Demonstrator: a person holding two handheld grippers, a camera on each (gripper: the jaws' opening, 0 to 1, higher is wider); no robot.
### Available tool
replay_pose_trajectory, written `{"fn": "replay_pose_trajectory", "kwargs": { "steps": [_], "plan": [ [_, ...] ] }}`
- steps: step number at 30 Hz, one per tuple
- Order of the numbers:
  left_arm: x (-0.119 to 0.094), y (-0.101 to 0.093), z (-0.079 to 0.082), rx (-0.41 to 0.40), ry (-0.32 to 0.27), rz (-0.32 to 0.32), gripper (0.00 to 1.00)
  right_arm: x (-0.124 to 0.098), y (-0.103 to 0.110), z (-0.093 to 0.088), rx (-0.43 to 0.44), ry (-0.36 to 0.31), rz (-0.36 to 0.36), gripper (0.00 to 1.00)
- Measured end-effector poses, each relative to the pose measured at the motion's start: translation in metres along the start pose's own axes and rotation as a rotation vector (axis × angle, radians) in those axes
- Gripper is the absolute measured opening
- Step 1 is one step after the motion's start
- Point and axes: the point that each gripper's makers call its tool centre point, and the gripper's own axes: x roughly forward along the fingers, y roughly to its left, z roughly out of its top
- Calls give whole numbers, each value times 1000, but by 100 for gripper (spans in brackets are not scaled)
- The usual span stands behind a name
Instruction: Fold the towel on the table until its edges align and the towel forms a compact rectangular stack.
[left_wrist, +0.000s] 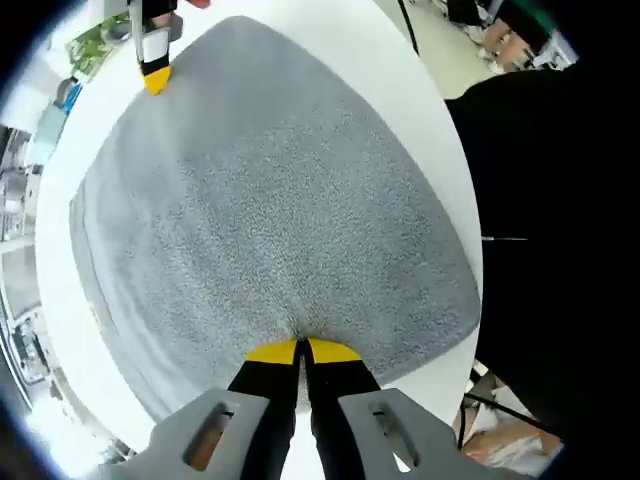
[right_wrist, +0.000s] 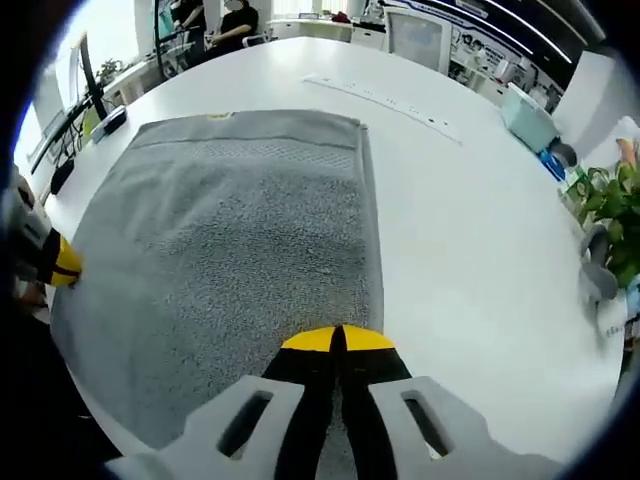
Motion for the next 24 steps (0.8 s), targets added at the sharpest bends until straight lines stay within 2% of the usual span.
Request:
{"fn": "replay_pose_trajectory", "kwargs": {
  "steps": [2,4,7,12,15,17,19,21,24],
  "plan": [
    [0,0,-1,-70,10,6,2,-2,1,-3,11,-7,-2,0],
    [0,0,-2,-62,14,2,2,-4,1,-6,17,-16,-2,0],
    [0,0,-3,-91,13,-2,2,-5,1,-9,27,-32,-1,0],
    [-1,0,-4,-117,-32,-4,2,-7,2,-12,52,-60,1,0],
    [-2,1,-3,-222,-113,-30,2,-9,3,-13,58,-71,4,0],
    [-2,2,-5,-341,-170,-56,2,-9,3,-14,63,-85,1,0],
    [-2,3,-6,-396,-239,-80,2,-10,4,-16,55,-96,-5,0],
    [-3,2,-8,-435,-296,-92,2,-12,6,-16,59,-91,-8,0],
    [-4,-3,-11,-434,-354,-94,2,-13,9,-18,41,-98,-11,0]
  ]
}}
